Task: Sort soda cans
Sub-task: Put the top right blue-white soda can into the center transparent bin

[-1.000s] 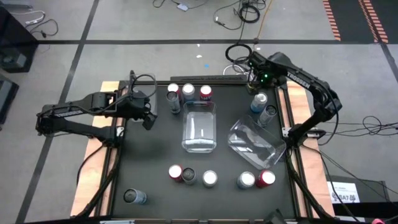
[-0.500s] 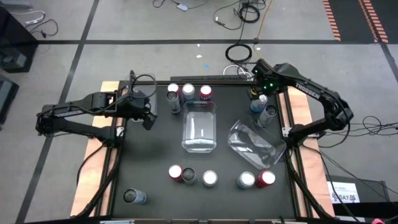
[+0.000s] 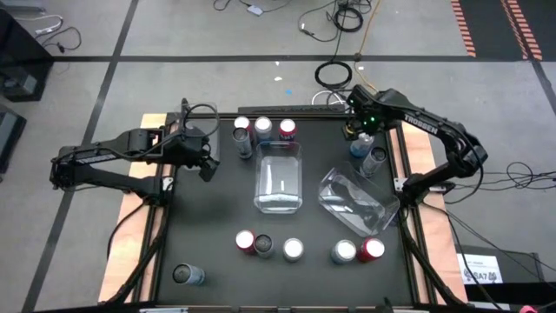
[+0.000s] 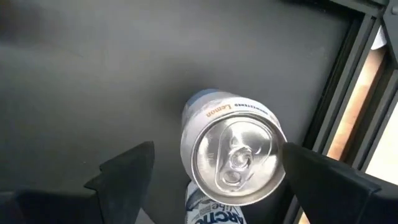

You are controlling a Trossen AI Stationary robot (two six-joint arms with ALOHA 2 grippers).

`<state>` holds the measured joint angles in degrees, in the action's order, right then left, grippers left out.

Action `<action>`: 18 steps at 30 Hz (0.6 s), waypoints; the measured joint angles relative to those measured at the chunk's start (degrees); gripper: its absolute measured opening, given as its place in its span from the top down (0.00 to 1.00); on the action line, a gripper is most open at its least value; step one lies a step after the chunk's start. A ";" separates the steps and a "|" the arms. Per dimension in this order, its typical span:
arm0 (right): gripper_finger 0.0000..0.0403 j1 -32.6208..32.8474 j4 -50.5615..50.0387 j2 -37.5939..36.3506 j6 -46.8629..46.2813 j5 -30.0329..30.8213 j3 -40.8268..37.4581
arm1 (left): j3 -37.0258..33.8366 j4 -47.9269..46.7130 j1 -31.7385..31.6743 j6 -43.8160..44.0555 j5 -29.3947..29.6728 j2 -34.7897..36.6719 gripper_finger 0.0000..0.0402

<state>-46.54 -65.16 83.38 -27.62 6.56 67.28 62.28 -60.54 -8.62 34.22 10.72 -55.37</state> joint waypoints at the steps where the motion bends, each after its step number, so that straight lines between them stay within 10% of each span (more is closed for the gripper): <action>1: 0.14 -0.02 -0.20 0.37 0.00 0.31 0.04 | 0.00 -0.02 0.00 0.00 0.00 0.00 0.36; 18: 0.14 0.50 -0.72 -2.47 -1.44 2.11 -0.17 | 0.00 -0.02 0.01 -0.26 0.00 0.00 0.36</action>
<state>-46.04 -65.88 80.90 -29.06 8.67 67.11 62.28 -60.55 -8.61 33.95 10.72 -55.37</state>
